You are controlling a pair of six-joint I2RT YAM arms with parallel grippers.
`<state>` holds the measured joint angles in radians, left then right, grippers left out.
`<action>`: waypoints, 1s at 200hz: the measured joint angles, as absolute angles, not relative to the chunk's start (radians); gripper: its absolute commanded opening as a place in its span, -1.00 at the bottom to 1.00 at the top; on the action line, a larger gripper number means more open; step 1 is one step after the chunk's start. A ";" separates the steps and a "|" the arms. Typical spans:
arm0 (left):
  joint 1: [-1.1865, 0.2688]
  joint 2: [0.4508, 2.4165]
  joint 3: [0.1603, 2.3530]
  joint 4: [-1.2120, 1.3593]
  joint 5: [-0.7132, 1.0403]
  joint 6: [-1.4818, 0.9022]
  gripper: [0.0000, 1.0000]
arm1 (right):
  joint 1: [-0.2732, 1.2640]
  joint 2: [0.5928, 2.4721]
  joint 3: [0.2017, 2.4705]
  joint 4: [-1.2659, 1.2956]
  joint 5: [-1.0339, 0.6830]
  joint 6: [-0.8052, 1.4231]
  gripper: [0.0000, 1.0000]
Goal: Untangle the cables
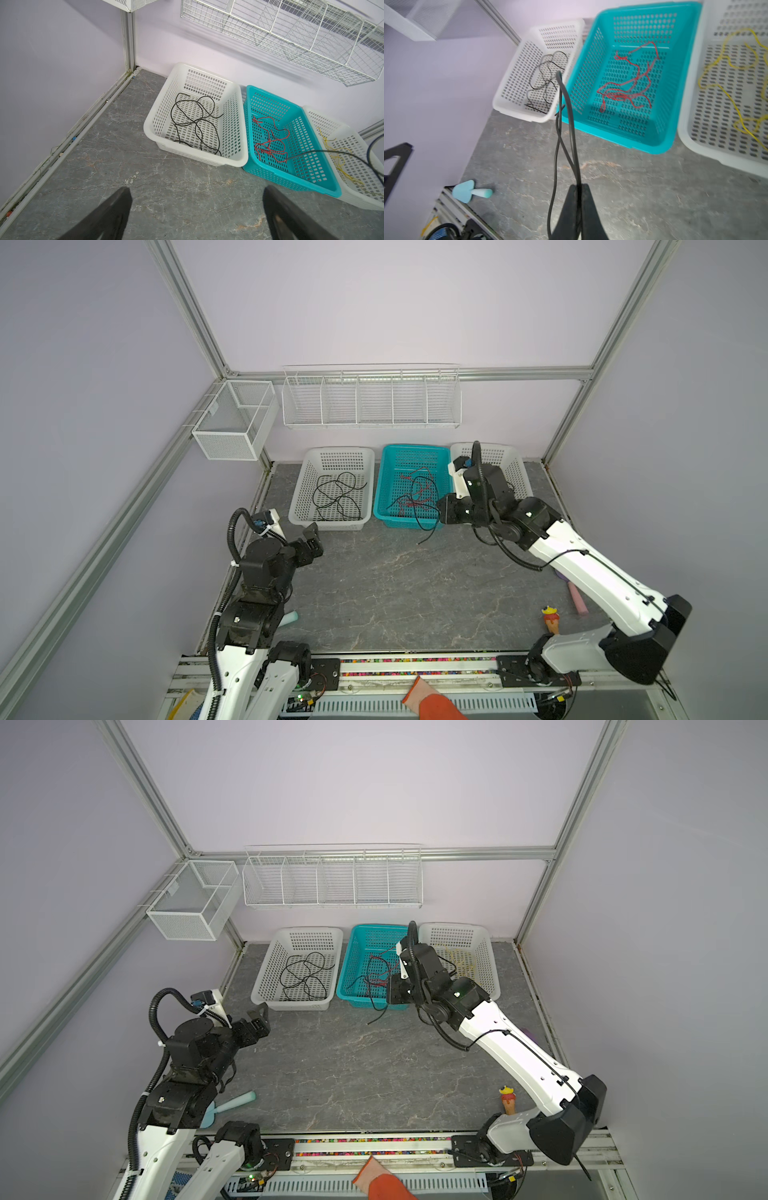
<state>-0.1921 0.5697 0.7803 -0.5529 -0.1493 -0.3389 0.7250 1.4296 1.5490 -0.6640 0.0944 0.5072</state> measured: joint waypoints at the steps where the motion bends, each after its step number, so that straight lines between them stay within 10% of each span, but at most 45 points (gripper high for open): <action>1: -0.192 0.569 0.780 -0.553 -0.150 -0.339 0.98 | 0.726 1.438 1.562 -0.664 0.090 0.506 -0.86; 96: -0.192 0.562 0.779 -0.560 -0.187 -0.332 0.98 | 0.772 2.218 2.540 -0.794 -0.094 0.453 -0.85; 139: -0.192 0.565 0.779 -0.559 -0.187 -0.331 0.98 | 0.772 2.461 2.693 -0.781 -0.147 0.428 0.16; 200: -0.192 0.575 0.768 -0.551 -0.195 -0.332 0.99 | 0.772 2.289 2.382 -0.743 -0.124 0.295 0.39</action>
